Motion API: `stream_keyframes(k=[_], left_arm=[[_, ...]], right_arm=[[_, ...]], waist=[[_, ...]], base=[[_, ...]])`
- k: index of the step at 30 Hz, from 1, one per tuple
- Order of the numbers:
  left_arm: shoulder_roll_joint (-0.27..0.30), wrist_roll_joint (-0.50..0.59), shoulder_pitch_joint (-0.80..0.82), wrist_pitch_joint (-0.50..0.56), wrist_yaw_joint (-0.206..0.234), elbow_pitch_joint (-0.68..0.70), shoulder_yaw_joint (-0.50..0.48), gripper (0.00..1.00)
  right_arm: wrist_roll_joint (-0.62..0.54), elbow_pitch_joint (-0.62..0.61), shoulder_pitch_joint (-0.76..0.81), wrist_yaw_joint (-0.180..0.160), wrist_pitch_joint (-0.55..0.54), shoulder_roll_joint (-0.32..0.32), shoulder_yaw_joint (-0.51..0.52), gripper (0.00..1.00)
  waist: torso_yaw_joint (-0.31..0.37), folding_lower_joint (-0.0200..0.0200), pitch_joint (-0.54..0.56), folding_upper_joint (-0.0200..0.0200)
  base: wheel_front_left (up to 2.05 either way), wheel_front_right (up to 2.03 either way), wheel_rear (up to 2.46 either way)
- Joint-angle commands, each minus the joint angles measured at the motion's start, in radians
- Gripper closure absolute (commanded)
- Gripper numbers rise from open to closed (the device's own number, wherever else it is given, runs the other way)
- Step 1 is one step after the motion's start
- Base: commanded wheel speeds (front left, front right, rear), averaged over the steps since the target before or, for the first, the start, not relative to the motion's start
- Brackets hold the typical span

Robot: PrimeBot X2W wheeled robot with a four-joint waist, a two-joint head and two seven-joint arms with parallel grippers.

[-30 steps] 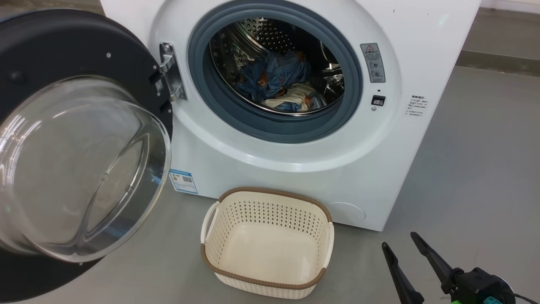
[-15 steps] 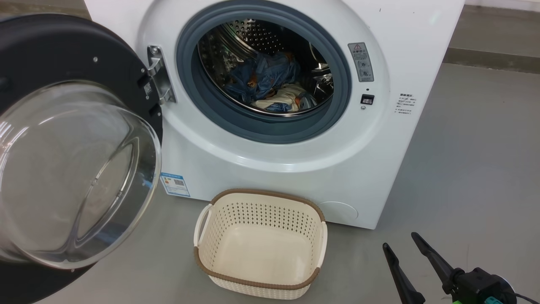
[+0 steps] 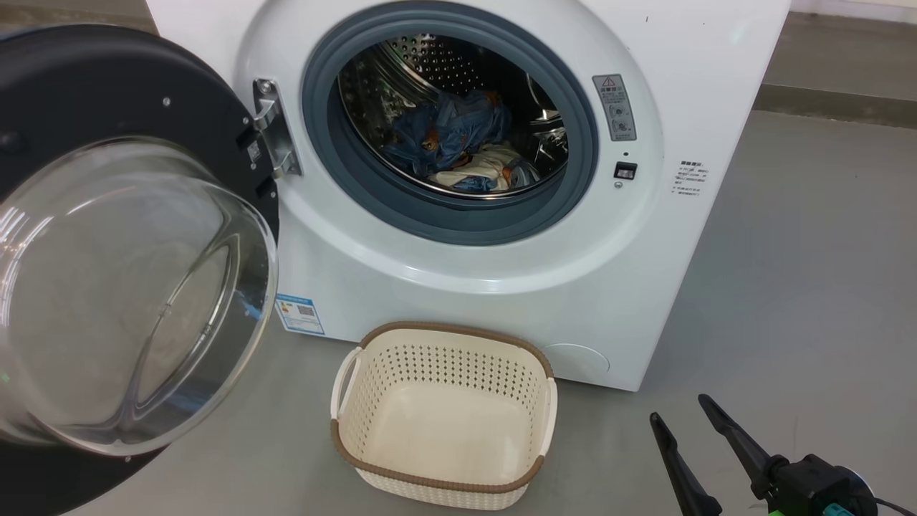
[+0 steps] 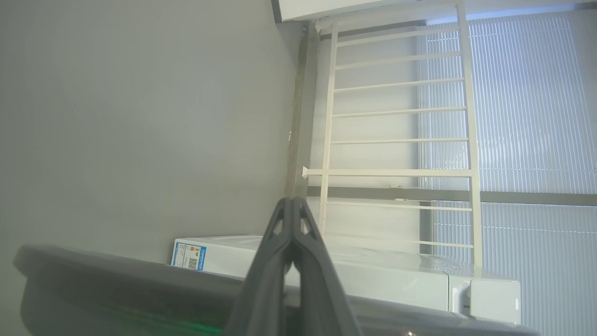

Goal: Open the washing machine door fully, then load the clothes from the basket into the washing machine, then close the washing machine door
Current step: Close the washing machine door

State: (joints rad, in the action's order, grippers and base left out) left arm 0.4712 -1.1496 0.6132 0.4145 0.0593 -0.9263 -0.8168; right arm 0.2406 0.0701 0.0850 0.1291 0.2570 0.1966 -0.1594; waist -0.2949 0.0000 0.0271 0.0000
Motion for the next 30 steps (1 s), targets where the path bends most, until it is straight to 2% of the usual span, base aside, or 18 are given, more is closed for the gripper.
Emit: stream_keyframes(k=[1, 17, 23, 30], left_arm=[[0.053, -0.011, 0.031, 0.028, -0.016, 0.010, 0.003, 1.00], [0.022, -0.033, 0.027, 0.194, -0.067, -0.024, 0.056, 1.00], [0.002, -0.038, 0.019, 0.294, -0.054, 0.015, 0.087, 1.00], [-0.026, -0.051, -0.005, 0.372, -0.018, 0.116, 0.101, 1.00]], right_arm=[[0.005, -0.025, -0.020, 0.002, 0.005, 0.020, -0.027, 0.00], [0.005, -0.022, -0.015, 0.002, 0.005, 0.027, -0.033, 0.00], [0.006, -0.024, -0.015, 0.002, 0.005, 0.019, -0.032, 0.00], [0.004, -0.025, -0.009, 0.002, 0.005, 0.009, -0.022, 0.00]], waist=[[-0.003, 0.0000, 0.002, 0.0000], [-0.019, 0.0000, 0.011, 0.0000], [-0.025, 0.0000, 0.012, 0.0000], [-0.033, 0.0000, 0.012, 0.0000]], base=[[0.00, 0.00, 0.00], [0.00, 0.00, 0.00], [0.00, 0.00, 0.00], [0.00, 0.00, 0.00]])
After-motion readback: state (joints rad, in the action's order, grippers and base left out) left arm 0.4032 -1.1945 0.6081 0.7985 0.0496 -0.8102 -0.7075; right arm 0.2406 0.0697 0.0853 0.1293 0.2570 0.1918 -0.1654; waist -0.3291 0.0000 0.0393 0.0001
